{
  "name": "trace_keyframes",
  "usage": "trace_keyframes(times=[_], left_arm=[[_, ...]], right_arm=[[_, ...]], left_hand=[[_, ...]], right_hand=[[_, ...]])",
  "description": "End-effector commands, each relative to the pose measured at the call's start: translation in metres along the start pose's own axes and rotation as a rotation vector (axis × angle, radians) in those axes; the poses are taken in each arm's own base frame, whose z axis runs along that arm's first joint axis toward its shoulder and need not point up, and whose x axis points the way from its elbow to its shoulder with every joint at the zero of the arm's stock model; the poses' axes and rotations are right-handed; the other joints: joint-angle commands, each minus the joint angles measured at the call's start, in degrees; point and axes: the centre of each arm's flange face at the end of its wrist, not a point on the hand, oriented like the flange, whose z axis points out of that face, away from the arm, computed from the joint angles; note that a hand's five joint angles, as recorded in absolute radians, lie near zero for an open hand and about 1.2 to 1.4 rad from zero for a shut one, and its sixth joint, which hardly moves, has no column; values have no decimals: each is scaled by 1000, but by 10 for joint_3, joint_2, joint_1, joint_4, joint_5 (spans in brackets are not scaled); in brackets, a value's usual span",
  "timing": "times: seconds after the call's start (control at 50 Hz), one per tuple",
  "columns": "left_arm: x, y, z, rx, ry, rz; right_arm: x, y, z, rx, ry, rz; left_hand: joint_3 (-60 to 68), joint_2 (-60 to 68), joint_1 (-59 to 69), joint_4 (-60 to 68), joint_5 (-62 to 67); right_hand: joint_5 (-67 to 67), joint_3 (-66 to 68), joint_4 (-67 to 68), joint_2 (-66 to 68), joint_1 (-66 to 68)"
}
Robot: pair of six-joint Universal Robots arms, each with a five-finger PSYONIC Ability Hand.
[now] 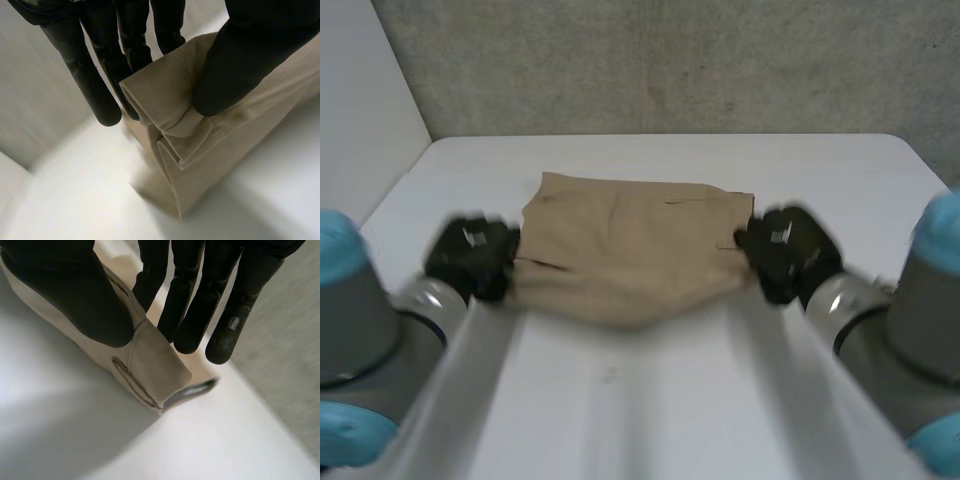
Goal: Fold the shorts.
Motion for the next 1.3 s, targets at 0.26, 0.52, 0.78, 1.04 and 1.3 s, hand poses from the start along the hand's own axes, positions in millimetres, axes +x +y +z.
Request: trace_keyframes(times=[0.26, 0.52, 0.78, 1.04, 1.3], left_arm=[[-56, -151, -92, 295, -80, -41], [-19, -67, 57, 29, 15, 1], [-78, -242, 79, 938, -340, -18], [-72, -203, 69, 864, -326, -96], [21, -5, 105, 288, -90, -57]], right_arm=[[79, -128, -50, 48, 77, -62], [46, -39, 63, -160, 36, -83], [142, -194, 86, 774, 677, -100], [110, -147, 93, 547, 525, -95], [20, 9, 147, 135, 207, -157]], left_hand=[[124, 120, 149, 114, 149], [124, 120, 149, 114, 149], [124, 120, 149, 114, 149], [124, 120, 149, 114, 149], [124, 120, 149, 114, 149]], right_hand=[[132, 118, 118, 128, 238], [132, 118, 118, 128, 238], [132, 118, 118, 128, 238], [132, 118, 118, 128, 238], [132, 118, 118, 128, 238]])
